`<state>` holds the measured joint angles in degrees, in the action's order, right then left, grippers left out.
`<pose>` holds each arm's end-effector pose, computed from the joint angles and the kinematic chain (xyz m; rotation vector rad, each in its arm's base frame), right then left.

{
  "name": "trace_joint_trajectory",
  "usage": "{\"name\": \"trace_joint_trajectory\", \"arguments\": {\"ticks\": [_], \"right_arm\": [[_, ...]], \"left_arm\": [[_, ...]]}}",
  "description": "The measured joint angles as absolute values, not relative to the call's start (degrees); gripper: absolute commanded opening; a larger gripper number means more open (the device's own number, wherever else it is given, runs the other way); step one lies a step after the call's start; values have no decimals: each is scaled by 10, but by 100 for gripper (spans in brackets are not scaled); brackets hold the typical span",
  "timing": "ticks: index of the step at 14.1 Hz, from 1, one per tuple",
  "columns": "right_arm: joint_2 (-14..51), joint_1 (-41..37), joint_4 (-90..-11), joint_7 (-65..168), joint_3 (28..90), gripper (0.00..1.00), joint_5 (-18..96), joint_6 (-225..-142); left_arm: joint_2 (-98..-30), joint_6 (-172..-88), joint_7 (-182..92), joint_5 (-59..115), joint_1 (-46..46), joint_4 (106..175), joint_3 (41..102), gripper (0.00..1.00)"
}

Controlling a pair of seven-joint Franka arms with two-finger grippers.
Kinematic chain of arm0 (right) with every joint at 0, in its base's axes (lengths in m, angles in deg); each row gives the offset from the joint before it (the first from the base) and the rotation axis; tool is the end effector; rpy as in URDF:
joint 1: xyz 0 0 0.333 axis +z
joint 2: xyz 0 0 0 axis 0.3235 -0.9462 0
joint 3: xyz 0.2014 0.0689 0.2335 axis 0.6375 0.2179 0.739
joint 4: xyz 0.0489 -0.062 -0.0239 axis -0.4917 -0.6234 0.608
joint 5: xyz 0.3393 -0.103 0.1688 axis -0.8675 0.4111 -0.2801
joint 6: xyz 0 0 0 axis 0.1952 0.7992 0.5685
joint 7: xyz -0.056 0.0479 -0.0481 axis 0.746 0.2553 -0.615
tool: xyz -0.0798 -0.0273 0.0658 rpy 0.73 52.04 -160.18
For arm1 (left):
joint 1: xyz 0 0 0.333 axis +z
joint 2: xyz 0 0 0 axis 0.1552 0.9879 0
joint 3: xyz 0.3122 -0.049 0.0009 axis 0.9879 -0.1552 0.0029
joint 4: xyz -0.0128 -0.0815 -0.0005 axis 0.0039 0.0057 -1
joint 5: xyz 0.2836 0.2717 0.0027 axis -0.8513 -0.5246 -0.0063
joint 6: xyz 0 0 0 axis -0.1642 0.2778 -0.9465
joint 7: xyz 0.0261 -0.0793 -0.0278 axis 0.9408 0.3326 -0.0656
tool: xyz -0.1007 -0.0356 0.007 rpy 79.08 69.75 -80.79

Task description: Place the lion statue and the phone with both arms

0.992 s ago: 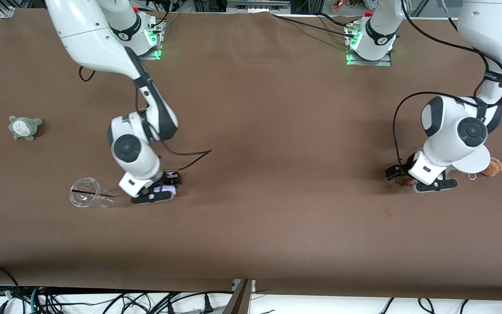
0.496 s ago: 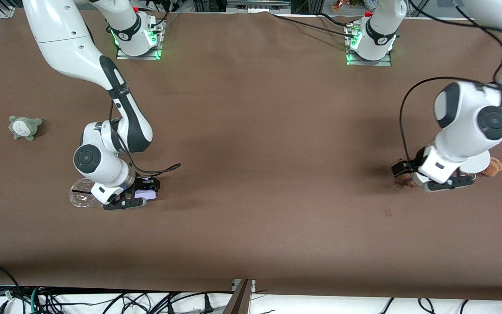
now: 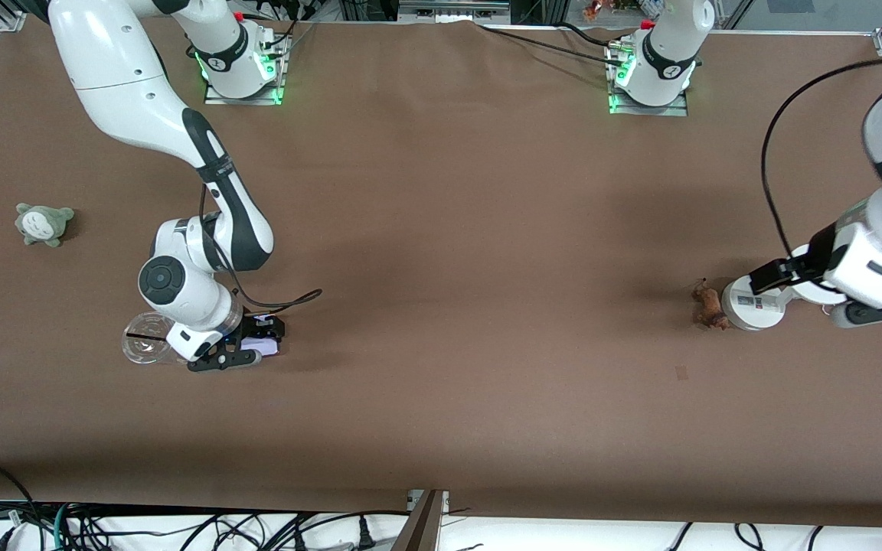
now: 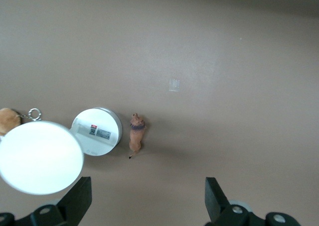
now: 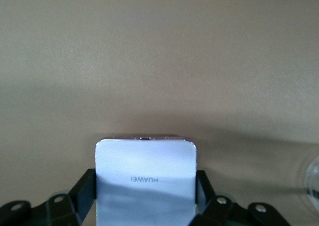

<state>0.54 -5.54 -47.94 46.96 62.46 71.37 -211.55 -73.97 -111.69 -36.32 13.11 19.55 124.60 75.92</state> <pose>0.6759 0.1375 0.1877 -3.0953 -0.2401 -0.1490 0.6432 -0.0077 0.5254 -3.0930 -0.3199 0.0082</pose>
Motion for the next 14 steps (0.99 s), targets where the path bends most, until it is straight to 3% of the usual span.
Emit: {"name": "trace_joint_trajectory", "arguments": {"ticks": [6, 14], "right_arm": [[41, -56, -465, 471, 625, 100, 713, -2089], [237, -58, -454, 445, 625, 100, 710, -1783]], "left_arm": [[-739, -1040, -360, 148, 198, 1196, 761, 100], [-794, -1023, -360, 167, 184, 1189, 785, 100]]}}
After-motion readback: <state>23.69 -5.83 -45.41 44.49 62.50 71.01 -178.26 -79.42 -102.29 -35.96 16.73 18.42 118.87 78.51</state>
